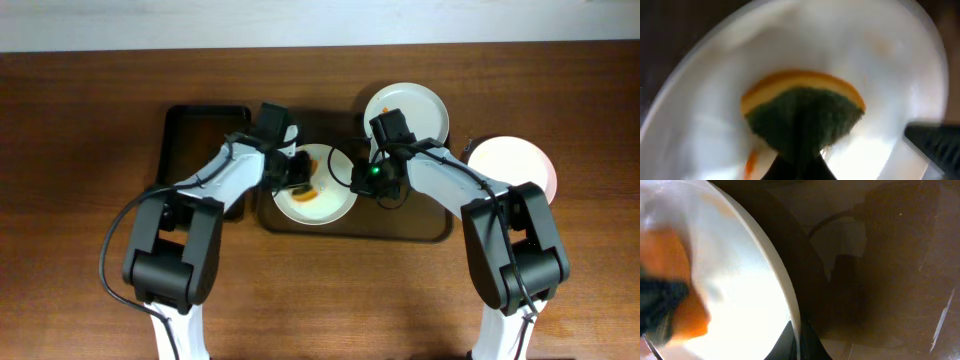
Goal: Clean dirty plates on tray and stack at the side
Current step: 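Scrub the front plate with the sponge in the left gripper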
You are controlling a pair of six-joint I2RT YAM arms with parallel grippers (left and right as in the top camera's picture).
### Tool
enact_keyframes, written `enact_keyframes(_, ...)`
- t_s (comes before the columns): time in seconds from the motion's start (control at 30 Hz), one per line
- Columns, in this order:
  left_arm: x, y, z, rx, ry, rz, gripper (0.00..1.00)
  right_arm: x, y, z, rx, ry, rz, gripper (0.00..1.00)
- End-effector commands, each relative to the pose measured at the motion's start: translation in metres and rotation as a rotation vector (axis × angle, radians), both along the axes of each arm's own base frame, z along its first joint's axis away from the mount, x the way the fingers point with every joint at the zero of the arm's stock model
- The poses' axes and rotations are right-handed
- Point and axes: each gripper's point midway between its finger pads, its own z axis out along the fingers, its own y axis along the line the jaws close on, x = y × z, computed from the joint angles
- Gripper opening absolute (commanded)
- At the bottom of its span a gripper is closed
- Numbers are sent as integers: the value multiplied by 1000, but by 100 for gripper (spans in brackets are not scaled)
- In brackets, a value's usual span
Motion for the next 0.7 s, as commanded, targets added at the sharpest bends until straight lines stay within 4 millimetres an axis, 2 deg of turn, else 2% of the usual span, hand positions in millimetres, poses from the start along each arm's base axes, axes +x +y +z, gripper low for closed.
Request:
enact_keyframes(0.0, -39, 20, -20, 116, 213, -26, 0, -5, 0, -9, 16, 37, 6, 4)
enact_keyframes(0.07, -49, 24, -22, 131, 255, -31, 0, -5, 0, -9, 15, 35, 10, 4)
enact_keyframes(0.13, -34, 19, -24, 111, 194, -29, 0, -5, 1, -9, 16, 35, 10, 4)
enact_keyframes(0.17, -19, 14, -26, 93, 136, -24, 0, -5, 1, -9, 18, 36, 11, 4)
enact_keyframes(0.23, 9, 24, -41, 154, 58, 98, 0, -5, 1, -9, 19, 35, 11, 4)
enact_keyframes(0.3, 20, 36, -56, 212, 42, 202, 0, -4, 1, -9, 20, 31, 11, 4)
enact_keyframes(0.37, 10, 38, -62, 211, 108, 284, 0, -4, 2, -8, 21, 29, 11, 4)
enact_keyframes(0.4, -1, 36, -63, 193, 185, 370, 0, -4, 2, -8, 21, 29, 11, 4)
enact_keyframes(0.47, -39, 36, -63, 192, 408, 590, 0, -4, 2, -8, 22, 27, 11, 4)
enact_keyframes(0.53, -71, 36, -60, 240, 570, 732, 0, -3, 2, -8, 22, 26, 11, 4)
enact_keyframes(0.6, -82, 32, -59, 267, 596, 717, 0, -3, 2, -8, 25, 27, 12, 4)
enact_keyframes(0.67, -93, 18, -58, 279, 614, 686, 0, -3, 2, -8, 25, 27, 12, 4)
